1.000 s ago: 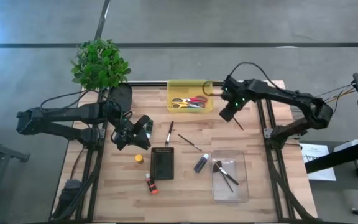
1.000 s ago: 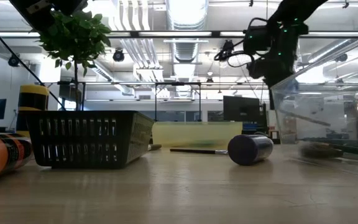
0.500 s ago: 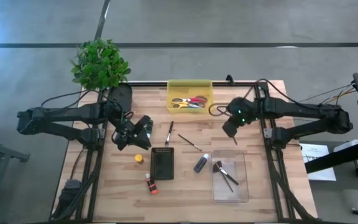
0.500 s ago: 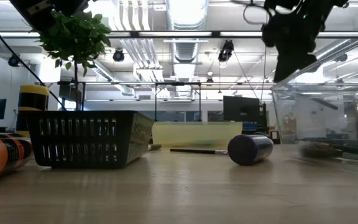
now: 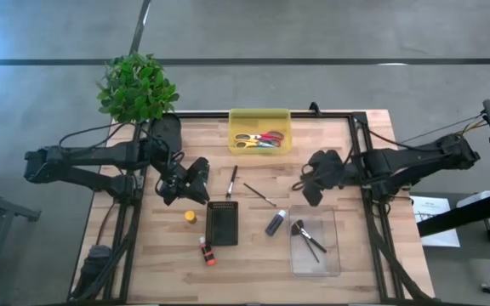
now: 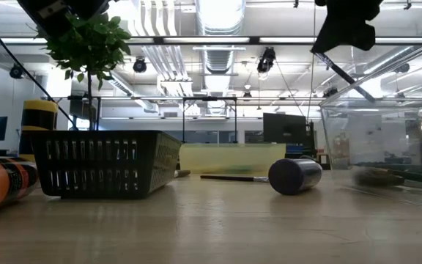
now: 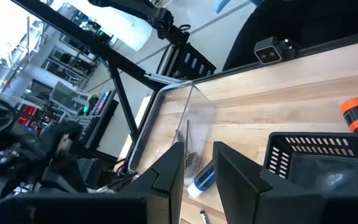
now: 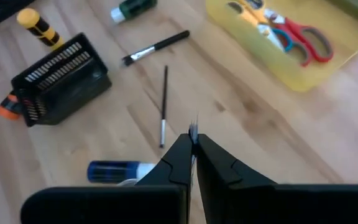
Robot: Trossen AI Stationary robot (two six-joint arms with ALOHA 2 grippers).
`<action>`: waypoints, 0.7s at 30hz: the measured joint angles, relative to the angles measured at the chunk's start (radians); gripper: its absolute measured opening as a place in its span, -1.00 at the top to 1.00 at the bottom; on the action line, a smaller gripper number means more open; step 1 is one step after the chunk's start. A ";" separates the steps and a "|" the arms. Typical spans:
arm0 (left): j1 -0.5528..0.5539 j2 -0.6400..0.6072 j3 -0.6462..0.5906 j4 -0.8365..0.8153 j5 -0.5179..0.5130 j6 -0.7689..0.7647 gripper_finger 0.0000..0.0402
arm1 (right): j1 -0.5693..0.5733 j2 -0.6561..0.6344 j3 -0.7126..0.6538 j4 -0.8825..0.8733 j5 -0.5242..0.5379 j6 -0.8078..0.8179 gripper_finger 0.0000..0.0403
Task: Pick & Place Paint Supplies
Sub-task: Put the top right eyeliner brush into the transparent bin
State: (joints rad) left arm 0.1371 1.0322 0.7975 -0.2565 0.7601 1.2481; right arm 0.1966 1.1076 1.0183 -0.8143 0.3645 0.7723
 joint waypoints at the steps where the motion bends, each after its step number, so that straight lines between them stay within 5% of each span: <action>1: 0.000 0.000 0.000 0.000 0.000 -0.005 0.54 | 0.013 0.011 0.006 -0.002 0.000 0.016 0.96; 21: 0.000 0.000 0.000 0.006 0.000 -0.047 0.54 | 0.253 0.263 -0.009 -0.019 -0.196 0.457 0.96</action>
State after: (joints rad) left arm 0.1371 1.0317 0.7975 -0.2508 0.7598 1.2007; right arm 0.4497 1.3709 1.0096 -0.8337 0.1686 1.2288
